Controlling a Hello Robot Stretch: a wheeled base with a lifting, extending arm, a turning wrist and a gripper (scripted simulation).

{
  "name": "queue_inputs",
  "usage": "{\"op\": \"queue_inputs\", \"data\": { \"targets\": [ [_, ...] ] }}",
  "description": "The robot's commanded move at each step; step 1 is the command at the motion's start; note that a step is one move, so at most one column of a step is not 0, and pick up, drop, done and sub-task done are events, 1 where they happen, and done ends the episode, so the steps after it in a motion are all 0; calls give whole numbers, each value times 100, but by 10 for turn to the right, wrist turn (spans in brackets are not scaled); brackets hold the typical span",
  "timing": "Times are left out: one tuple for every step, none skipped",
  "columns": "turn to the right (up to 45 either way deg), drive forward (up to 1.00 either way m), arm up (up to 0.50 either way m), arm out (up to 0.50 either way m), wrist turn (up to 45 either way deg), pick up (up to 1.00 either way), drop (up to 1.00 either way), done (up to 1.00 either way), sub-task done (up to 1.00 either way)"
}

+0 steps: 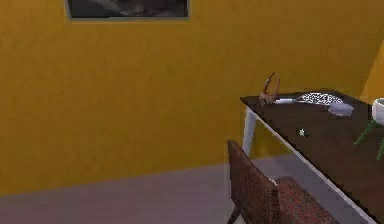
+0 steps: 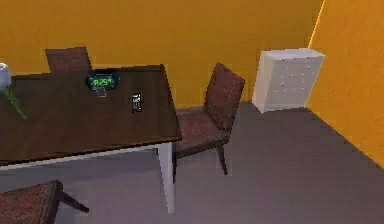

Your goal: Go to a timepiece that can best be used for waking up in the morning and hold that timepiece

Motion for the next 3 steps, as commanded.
{"op": "queue_inputs", "data": {
  "targets": [
    [-210,0,0,0,0,0,0,0,0],
    [450,0,0,0,0,0,0,0,0],
    [450,0,0,0,0,0,0,0,0]
  ]
}}
